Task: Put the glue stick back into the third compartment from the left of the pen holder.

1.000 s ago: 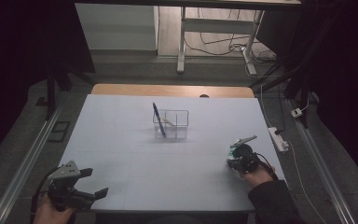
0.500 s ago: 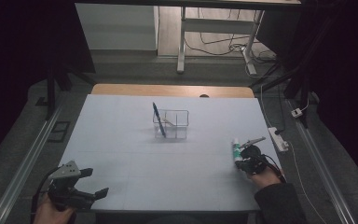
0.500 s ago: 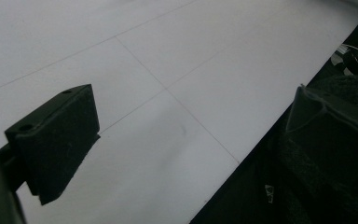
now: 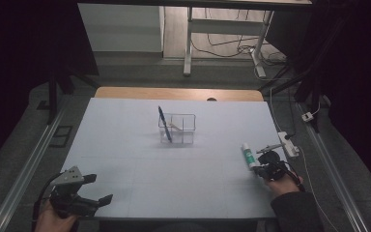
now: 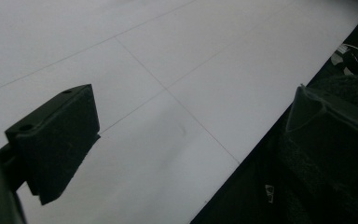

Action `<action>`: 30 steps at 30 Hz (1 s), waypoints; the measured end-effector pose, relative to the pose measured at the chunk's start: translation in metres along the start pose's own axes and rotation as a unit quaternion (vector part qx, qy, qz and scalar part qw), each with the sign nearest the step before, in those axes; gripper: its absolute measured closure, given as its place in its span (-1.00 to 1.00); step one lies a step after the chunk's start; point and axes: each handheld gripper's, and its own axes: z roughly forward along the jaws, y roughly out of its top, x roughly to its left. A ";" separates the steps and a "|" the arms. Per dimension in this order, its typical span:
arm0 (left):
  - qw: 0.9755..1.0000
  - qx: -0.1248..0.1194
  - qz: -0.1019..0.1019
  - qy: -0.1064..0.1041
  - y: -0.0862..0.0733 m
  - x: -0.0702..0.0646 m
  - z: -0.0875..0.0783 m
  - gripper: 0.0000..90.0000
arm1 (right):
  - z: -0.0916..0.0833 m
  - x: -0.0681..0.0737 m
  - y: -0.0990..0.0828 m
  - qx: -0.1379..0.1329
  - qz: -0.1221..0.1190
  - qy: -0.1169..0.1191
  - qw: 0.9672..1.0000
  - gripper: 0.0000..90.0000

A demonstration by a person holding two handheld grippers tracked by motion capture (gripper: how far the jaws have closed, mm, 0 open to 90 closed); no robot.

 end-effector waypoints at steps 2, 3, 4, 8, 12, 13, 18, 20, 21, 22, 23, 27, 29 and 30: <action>1.000 0.000 0.000 0.000 0.000 0.000 0.000 -0.94 | 0.000 -0.002 0.000 0.000 0.002 -0.004 1.000 0.99; 1.000 0.000 0.001 0.000 0.000 0.000 0.000 -0.94 | 0.000 -0.002 0.000 0.001 0.002 -0.005 1.000 0.99; 1.000 0.000 0.001 0.000 0.000 0.000 0.000 -0.93 | 0.000 -0.003 0.000 0.001 0.003 -0.007 1.000 1.00; 1.000 0.001 0.001 0.000 0.000 0.000 0.000 -0.93 | 0.000 -0.006 0.000 0.001 0.004 -0.015 1.000 0.99; 1.000 0.002 0.001 0.001 0.000 0.000 0.000 -0.93 | 0.001 -0.013 0.000 0.000 0.008 -0.026 1.000 0.99; 1.000 0.002 0.002 0.001 0.000 0.000 0.000 -0.93 | 0.001 -0.015 -0.001 0.000 0.012 -0.027 1.000 0.99; 1.000 0.002 0.002 0.001 0.000 0.000 0.000 -0.93 | 0.001 -0.017 -0.001 0.001 0.013 -0.024 1.000 0.99; 1.000 0.001 0.002 0.001 0.000 0.000 0.000 -0.93 | -0.001 -0.016 -0.002 -0.002 0.015 -0.022 1.000 0.99; 1.000 0.001 0.002 0.001 0.000 0.000 0.000 -0.93 | -0.003 -0.016 -0.002 -0.004 0.015 -0.020 1.000 0.99; 1.000 0.001 0.002 0.001 0.000 0.000 0.000 -0.93 | -0.005 -0.016 -0.002 -0.005 0.015 -0.019 1.000 0.99; 1.000 0.002 0.002 0.001 0.000 0.000 0.000 -0.93 | -0.006 -0.015 -0.002 -0.006 0.016 -0.017 1.000 0.99; 1.000 0.002 0.002 0.001 0.000 0.000 0.000 -0.93 | -0.017 -0.013 -0.002 -0.016 0.011 -0.017 1.000 0.83; 1.000 0.002 0.002 0.001 0.001 0.000 0.001 -0.93 | -0.022 -0.013 0.001 -0.023 0.010 -0.015 1.000 0.65; 1.000 0.003 0.003 0.001 0.001 0.000 0.001 -0.93 | -0.024 -0.013 0.003 -0.027 0.009 -0.015 0.999 0.53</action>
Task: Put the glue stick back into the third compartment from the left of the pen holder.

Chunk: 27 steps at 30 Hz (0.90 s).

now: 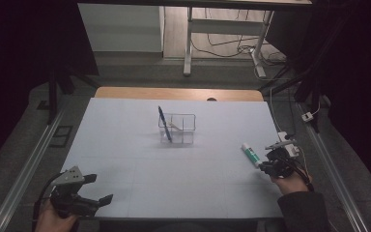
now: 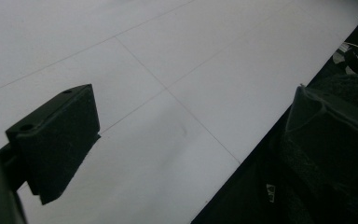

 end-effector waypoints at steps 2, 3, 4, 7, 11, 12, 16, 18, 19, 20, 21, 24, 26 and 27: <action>1.000 0.000 0.000 0.000 0.000 0.000 0.000 -0.93 | -0.002 0.000 0.004 -0.007 0.003 0.000 1.000 0.30; 1.000 -0.001 -0.001 0.000 0.000 0.000 0.000 -0.93 | -0.002 0.000 0.005 -0.009 0.007 0.003 1.000 0.19; 1.000 0.000 -0.001 0.000 0.000 0.000 0.000 -0.93 | -0.001 -0.001 0.007 -0.010 0.006 0.005 1.000 0.07; 1.000 0.000 -0.002 0.000 0.000 0.000 0.000 -0.93 | 0.002 -0.003 0.011 -0.015 0.017 0.018 1.000 -0.24; 1.000 0.003 -0.002 0.005 0.001 0.000 0.000 -0.94 | 0.005 -0.004 0.020 -0.027 0.028 0.023 0.999 -0.70; 1.000 0.004 -0.002 0.008 0.001 -0.001 0.001 -0.94 | 0.007 -0.004 0.023 -0.024 0.024 0.023 0.999 -0.78; 1.000 0.018 0.004 0.023 0.002 -0.003 0.002 -0.95 | 0.014 -0.004 0.034 -0.030 0.019 0.023 0.999 -0.95; 0.999 0.023 0.007 0.031 0.002 -0.004 0.002 -0.95 | 0.018 -0.003 0.038 -0.026 0.012 0.017 0.999 -1.00; 0.999 0.026 0.007 0.036 0.002 -0.004 0.002 -0.96 | 0.021 -0.003 0.040 -0.025 0.003 0.011 1.000 -1.00; 0.999 0.028 0.007 0.040 0.002 -0.004 0.002 -0.96 | 0.023 -0.002 0.043 -0.024 0.001 0.008 1.000 -1.00; 0.999 0.029 0.008 0.042 0.002 -0.004 0.002 -0.96 | 0.025 -0.002 0.045 -0.023 0.002 0.011 1.000 -1.00; 0.998 0.033 0.009 0.044 0.002 -0.004 0.003 -0.97 | 0.031 -0.003 0.052 -0.021 0.001 0.012 1.000 -1.00; 0.999 0.033 0.008 0.042 0.002 -0.004 0.003 -0.97 | 0.035 -0.004 0.055 -0.022 0.001 0.013 1.000 -1.00; 0.999 0.032 0.007 0.040 0.001 -0.003 0.003 -0.97 | 0.037 -0.004 0.058 -0.022 0.002 0.012 1.000 -1.00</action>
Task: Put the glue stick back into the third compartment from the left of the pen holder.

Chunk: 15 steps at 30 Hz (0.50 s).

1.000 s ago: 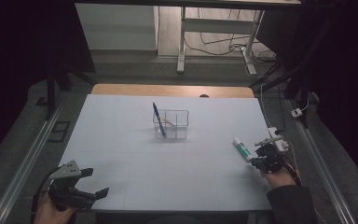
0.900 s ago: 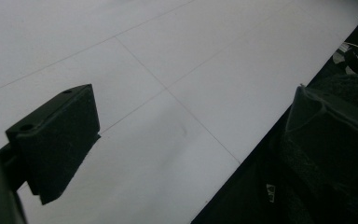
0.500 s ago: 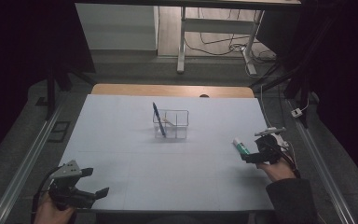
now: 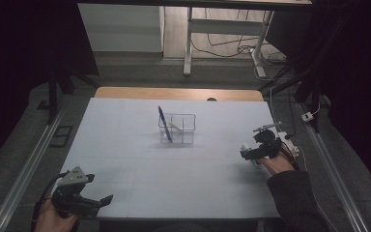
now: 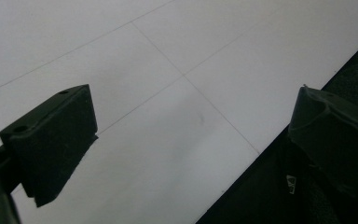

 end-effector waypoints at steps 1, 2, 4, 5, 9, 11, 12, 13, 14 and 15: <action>1.000 0.000 -0.001 -0.001 0.000 0.000 0.000 -0.97 | 0.003 -0.001 0.003 0.001 0.003 -0.003 1.000 -1.00; 1.000 -0.001 -0.001 -0.003 0.000 0.001 0.000 -0.97 | 0.005 -0.001 0.004 0.003 0.004 -0.007 1.000 -1.00; 1.000 0.000 -0.002 -0.004 0.000 0.001 0.000 -0.97 | 0.011 -0.003 0.008 0.009 0.006 -0.014 1.000 -1.00; 1.000 0.000 -0.001 -0.004 0.000 0.001 0.000 -0.97 | 0.014 -0.004 0.011 0.015 0.006 -0.015 1.000 -1.00; 1.000 0.001 -0.003 -0.005 0.000 0.001 0.000 -0.98 | 0.026 -0.007 0.015 0.028 0.011 -0.015 0.999 -1.00; 1.000 0.000 -0.004 -0.006 0.000 0.001 0.000 -0.98 | 0.030 -0.008 0.016 0.034 0.010 -0.015 0.999 -1.00; 1.000 0.000 -0.004 -0.006 -0.001 0.002 0.000 -0.98 | 0.031 -0.008 0.015 0.037 0.011 -0.013 0.999 -1.00; 1.000 0.000 -0.004 -0.006 -0.001 0.001 0.000 -0.98 | 0.032 -0.009 0.015 0.040 0.007 -0.017 0.999 -0.95; 1.000 0.000 -0.004 -0.006 -0.001 0.001 0.000 -0.98 | 0.033 -0.009 0.014 0.043 0.002 -0.018 0.999 -0.87; 1.000 0.000 -0.004 -0.006 -0.001 0.001 0.000 -0.98 | 0.033 -0.009 0.013 0.048 -0.004 -0.016 0.999 -0.80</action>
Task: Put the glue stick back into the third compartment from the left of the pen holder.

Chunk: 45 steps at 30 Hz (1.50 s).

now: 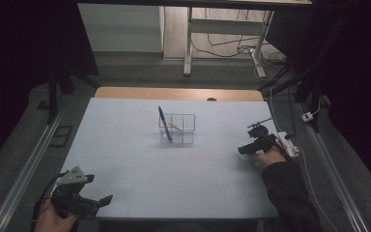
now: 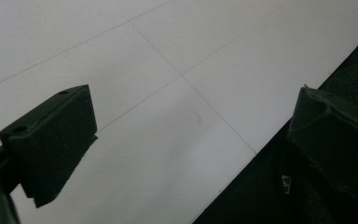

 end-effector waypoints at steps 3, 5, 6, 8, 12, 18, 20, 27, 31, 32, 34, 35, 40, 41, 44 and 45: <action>1.000 0.001 0.000 0.000 0.000 0.000 0.000 -0.98 | 0.000 -0.001 -0.001 0.004 -0.003 0.007 1.000 -0.44; 1.000 0.000 0.000 0.000 0.000 0.000 0.000 -0.98 | -0.001 -0.001 -0.001 0.011 -0.005 0.009 1.000 -0.19; 1.000 0.000 0.000 0.000 0.000 0.000 0.000 -0.97 | -0.001 -0.001 0.000 0.014 -0.007 0.015 1.000 -0.05; 1.000 0.000 0.000 0.000 0.000 0.000 0.000 -0.97 | -0.002 -0.001 0.000 0.016 -0.006 0.021 1.000 0.13; 1.000 0.000 0.000 0.000 0.000 0.000 0.000 -0.97 | -0.001 0.000 0.000 0.026 -0.011 0.025 0.999 0.44; 1.000 -0.001 0.001 -0.001 0.000 0.000 0.000 -0.97 | -0.003 -0.004 0.000 0.033 0.007 0.036 0.999 0.45; 1.000 -0.001 0.001 -0.002 0.000 0.000 0.000 -0.97 | -0.005 -0.006 -0.001 0.028 0.018 0.043 0.999 0.45; 1.000 -0.002 0.000 -0.002 0.000 0.000 -0.001 -0.96 | -0.019 -0.002 0.001 -0.013 0.015 0.051 0.998 0.45; 1.000 -0.003 0.000 -0.003 -0.001 0.000 -0.001 -0.96 | -0.027 0.004 0.004 -0.040 0.007 0.056 0.998 0.46; 1.000 -0.003 -0.001 -0.003 -0.001 0.000 -0.001 -0.96 | -0.030 0.005 0.005 -0.047 0.006 0.058 0.997 0.46; 1.000 -0.003 -0.001 -0.004 -0.001 0.000 -0.001 -0.96 | -0.034 0.009 0.007 -0.061 0.002 0.063 0.996 0.46; 1.000 -0.003 -0.001 -0.004 -0.001 0.000 -0.001 -0.96 | -0.036 0.011 0.008 -0.066 -0.001 0.065 0.996 0.45; 1.000 -0.004 -0.002 -0.004 -0.001 0.001 -0.001 -0.96 | -0.045 0.024 0.011 -0.102 -0.030 0.060 0.993 0.45; 1.000 -0.004 -0.002 -0.004 -0.001 0.001 -0.001 -0.96 | -0.047 0.025 0.012 -0.110 -0.032 0.060 0.992 0.45; 1.000 -0.003 -0.002 -0.003 -0.001 0.001 -0.001 -0.96 | -0.053 0.030 0.016 -0.131 -0.027 0.068 0.989 0.45; 1.000 -0.004 -0.002 -0.003 -0.001 0.001 -0.001 -0.96 | -0.056 0.031 0.017 -0.140 -0.025 0.071 0.987 0.45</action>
